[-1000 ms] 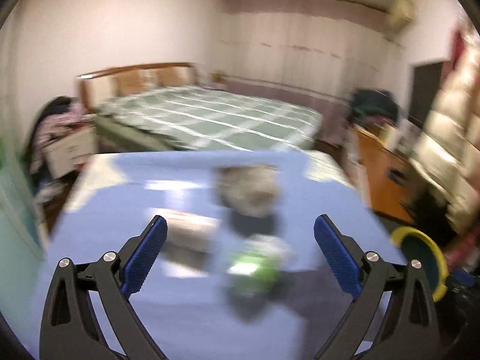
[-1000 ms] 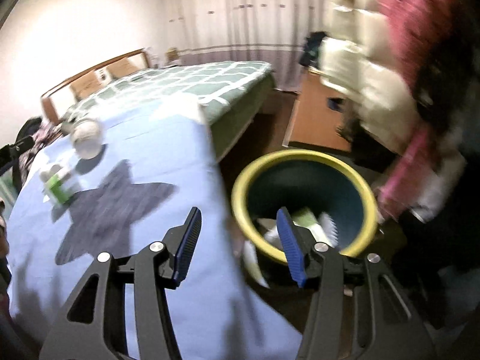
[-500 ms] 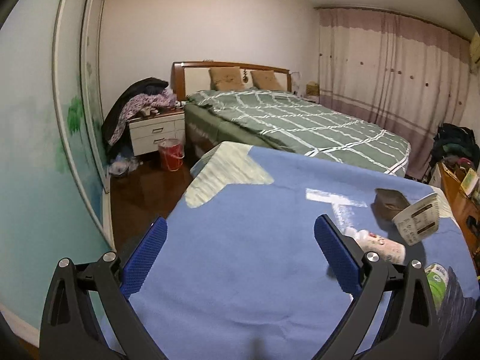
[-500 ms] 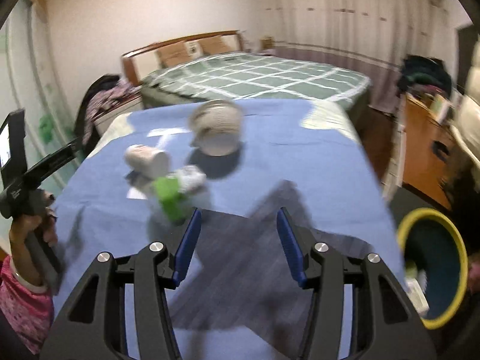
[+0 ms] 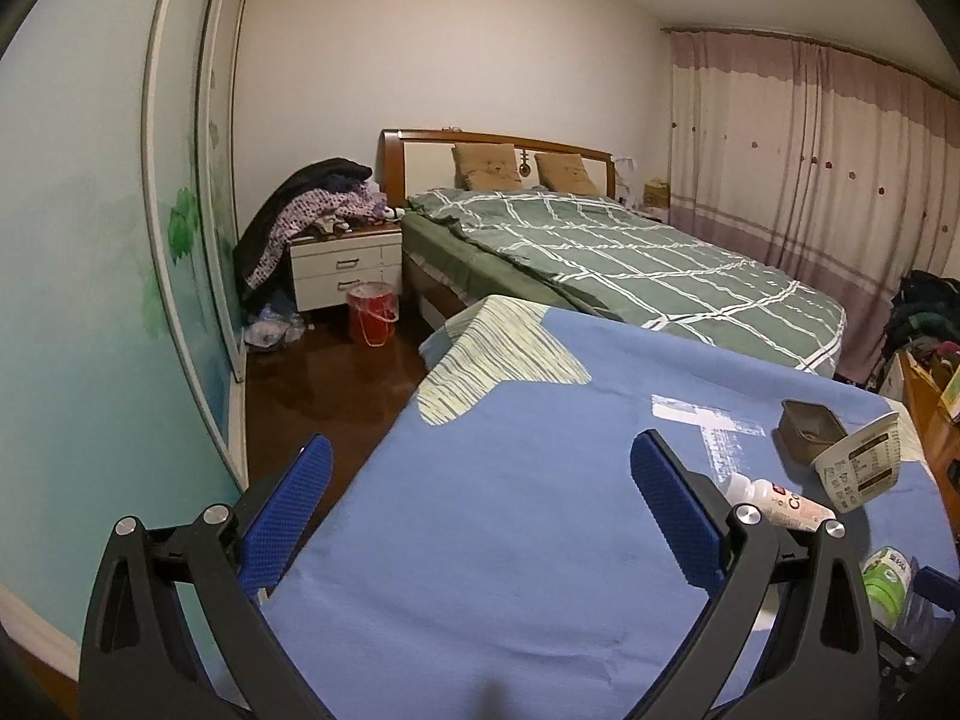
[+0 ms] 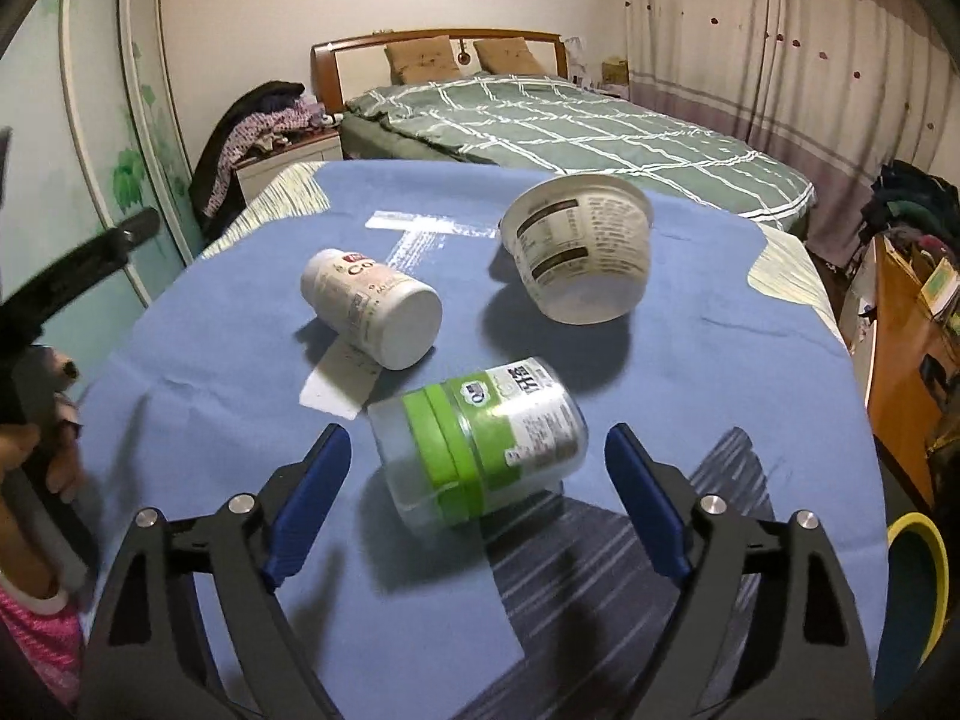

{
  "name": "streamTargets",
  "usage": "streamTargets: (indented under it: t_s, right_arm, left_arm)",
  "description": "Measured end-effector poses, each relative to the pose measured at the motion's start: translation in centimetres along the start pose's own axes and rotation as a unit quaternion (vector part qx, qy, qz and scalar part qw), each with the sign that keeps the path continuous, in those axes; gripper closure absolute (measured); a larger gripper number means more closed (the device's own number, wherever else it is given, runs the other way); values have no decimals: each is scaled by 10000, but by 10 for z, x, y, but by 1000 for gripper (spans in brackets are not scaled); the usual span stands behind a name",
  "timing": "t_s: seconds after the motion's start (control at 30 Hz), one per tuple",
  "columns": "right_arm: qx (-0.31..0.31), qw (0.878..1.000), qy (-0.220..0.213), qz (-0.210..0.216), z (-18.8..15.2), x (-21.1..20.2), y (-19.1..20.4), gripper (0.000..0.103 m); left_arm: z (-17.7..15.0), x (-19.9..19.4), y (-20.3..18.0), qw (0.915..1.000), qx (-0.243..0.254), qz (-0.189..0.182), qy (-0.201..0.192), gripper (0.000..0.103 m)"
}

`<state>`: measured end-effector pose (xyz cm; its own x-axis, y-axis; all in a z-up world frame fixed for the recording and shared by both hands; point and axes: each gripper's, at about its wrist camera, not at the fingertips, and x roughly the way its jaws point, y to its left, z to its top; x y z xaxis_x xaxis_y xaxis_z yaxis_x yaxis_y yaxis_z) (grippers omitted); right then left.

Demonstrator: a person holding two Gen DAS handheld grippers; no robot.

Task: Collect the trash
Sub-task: 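Grasp the green-capped plastic bottle with the right tool, then carry the bottle with the right tool into the bin and release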

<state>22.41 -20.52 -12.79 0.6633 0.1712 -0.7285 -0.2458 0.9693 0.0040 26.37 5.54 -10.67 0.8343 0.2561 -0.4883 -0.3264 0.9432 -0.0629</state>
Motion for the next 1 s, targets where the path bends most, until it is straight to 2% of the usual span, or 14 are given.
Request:
streamTargets:
  t_s: [0.23, 0.3, 0.57, 0.77, 1.0]
  right_arm:
    - [118, 9998, 170, -34, 1, 20, -1, 19]
    - [118, 9998, 150, -5, 0, 20, 0, 24]
    - [291, 9994, 183, -41, -2, 10, -8, 25]
    - [779, 9966, 24, -260, -15, -19, -42, 25]
    - [1464, 9835, -209, -1039, -45, -58, -110, 25]
  left_arm:
    - [1, 0, -1, 10000, 23, -7, 38, 5]
    - [0, 0, -2, 10000, 24, -10, 44, 5]
    - [0, 0, -3, 10000, 49, -4, 78, 5]
    - [-1, 1, -5, 9999, 102, -19, 95, 5]
    - [-2, 2, -6, 9998, 121, -25, 123, 5]
